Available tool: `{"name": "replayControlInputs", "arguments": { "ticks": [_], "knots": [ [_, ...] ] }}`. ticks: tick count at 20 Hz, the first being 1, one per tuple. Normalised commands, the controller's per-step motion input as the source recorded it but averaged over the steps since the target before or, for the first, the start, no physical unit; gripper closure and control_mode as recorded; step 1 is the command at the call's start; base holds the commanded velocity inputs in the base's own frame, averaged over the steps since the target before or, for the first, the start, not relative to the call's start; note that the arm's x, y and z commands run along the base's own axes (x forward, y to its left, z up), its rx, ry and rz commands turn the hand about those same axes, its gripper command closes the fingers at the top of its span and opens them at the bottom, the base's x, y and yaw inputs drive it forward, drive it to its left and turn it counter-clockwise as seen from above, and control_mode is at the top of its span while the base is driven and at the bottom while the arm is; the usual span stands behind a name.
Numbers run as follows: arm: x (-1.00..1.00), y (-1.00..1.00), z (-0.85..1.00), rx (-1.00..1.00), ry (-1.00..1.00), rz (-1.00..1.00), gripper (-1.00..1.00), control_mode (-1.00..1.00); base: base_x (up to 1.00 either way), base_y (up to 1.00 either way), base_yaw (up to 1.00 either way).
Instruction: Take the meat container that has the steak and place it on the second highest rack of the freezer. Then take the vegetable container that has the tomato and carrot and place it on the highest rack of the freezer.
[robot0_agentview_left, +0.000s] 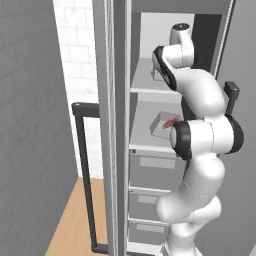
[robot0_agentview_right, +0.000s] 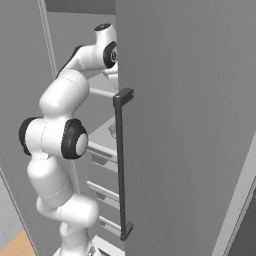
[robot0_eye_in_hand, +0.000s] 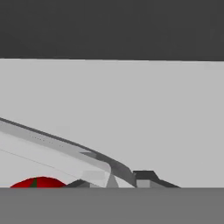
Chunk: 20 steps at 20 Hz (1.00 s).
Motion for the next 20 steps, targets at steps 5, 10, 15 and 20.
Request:
{"name": "replayControlInputs", "arguments": {
  "ticks": [5,10,15,20],
  "knots": [
    [0.36,-0.02,-0.37,0.00,0.00,0.00,1.00,-1.00,0.00,0.00,0.00],
    [0.09,0.00,-0.41,0.00,0.00,0.00,1.00,-1.00,0.00,0.00,0.00],
    [0.00,0.00,0.00,0.00,0.00,0.00,1.00,-1.00,0.00,0.00,0.00],
    [0.00,0.00,0.00,0.00,0.00,0.00,-1.00,-1.00,0.00,0.00,0.00]
  ]
}}
